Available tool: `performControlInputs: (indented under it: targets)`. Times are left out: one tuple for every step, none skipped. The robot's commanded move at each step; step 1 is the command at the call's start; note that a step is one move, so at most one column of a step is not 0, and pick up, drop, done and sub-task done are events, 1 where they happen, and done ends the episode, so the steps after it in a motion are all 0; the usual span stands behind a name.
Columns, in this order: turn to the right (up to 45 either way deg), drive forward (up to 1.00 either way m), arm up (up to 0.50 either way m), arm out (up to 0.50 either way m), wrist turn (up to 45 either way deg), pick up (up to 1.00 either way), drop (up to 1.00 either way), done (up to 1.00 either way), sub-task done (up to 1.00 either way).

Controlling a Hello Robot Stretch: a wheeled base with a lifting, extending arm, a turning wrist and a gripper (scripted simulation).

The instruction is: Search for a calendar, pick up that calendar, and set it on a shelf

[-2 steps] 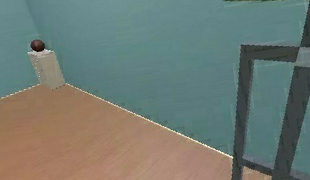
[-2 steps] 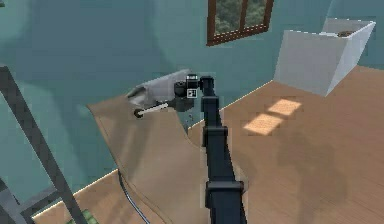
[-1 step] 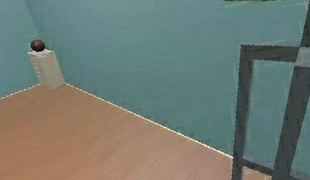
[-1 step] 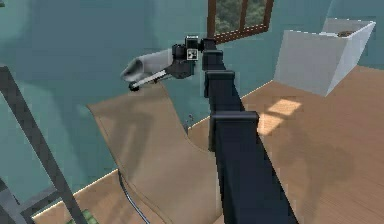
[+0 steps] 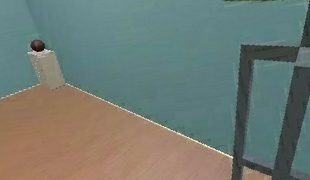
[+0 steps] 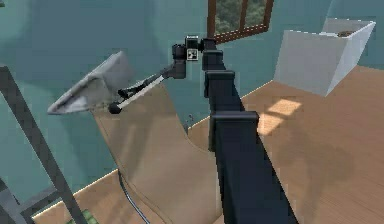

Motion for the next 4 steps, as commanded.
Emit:
performControlInputs:
  targets:
    - [0.0, 0.0, 0.0, 0.0, -36.0, 0.0, 0.0, 0.0, 0.0]
    - [0.0, 0.0, 0.0, -0.48, 0.0, 0.0, 0.0, 0.0, 0.0]
    - [-45.0, 0.0, 0.0, 0.0, 0.0, 0.0, 0.0, 0.0, 0.0]
    - [0.0, 1.0, 0.0, 0.0, 0.0, 0.0, 0.0, 0.0, 0.0]
